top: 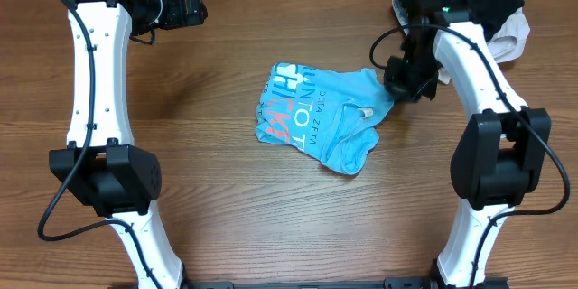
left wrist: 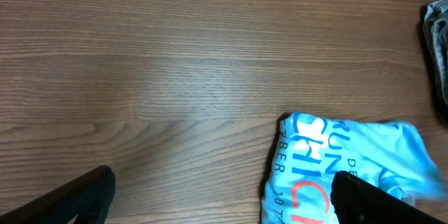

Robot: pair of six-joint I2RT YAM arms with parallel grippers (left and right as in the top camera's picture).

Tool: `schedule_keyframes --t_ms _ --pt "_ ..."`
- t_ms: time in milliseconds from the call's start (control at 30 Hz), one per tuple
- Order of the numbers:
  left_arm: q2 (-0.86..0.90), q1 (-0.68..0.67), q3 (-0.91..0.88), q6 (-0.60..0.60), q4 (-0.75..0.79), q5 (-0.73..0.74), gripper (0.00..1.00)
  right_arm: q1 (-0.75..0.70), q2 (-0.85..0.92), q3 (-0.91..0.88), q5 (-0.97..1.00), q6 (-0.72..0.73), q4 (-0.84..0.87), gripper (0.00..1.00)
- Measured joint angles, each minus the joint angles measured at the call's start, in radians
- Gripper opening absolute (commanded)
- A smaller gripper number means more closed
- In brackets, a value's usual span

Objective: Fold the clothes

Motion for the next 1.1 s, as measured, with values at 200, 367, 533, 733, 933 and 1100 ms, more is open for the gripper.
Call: schedule_keyframes --t_ms 200,367,533,733,933,1100 --pt "0.0 0.0 0.0 0.004 0.0 0.0 1.0 0.0 0.0 -0.006 -0.085 -0.03 -0.024 0.99" --pt "0.0 0.0 0.0 0.005 0.0 0.0 1.0 0.017 0.0 -0.014 -0.127 -0.05 -0.017 1.0" --pt "0.0 0.0 0.0 0.014 0.0 0.0 1.0 0.07 0.0 -0.099 -0.137 -0.027 0.091 1.0" --pt "0.0 0.0 0.0 0.027 -0.005 0.0 1.0 0.128 0.0 -0.247 -0.134 0.081 0.252 1.0" --pt "0.0 0.0 0.0 0.03 -0.007 0.0 1.0 0.151 -0.03 -0.336 -0.121 0.167 0.38 0.89" --pt "0.0 0.0 0.0 0.03 -0.008 0.0 1.0 0.185 -0.053 -0.383 -0.133 0.241 0.509 0.58"
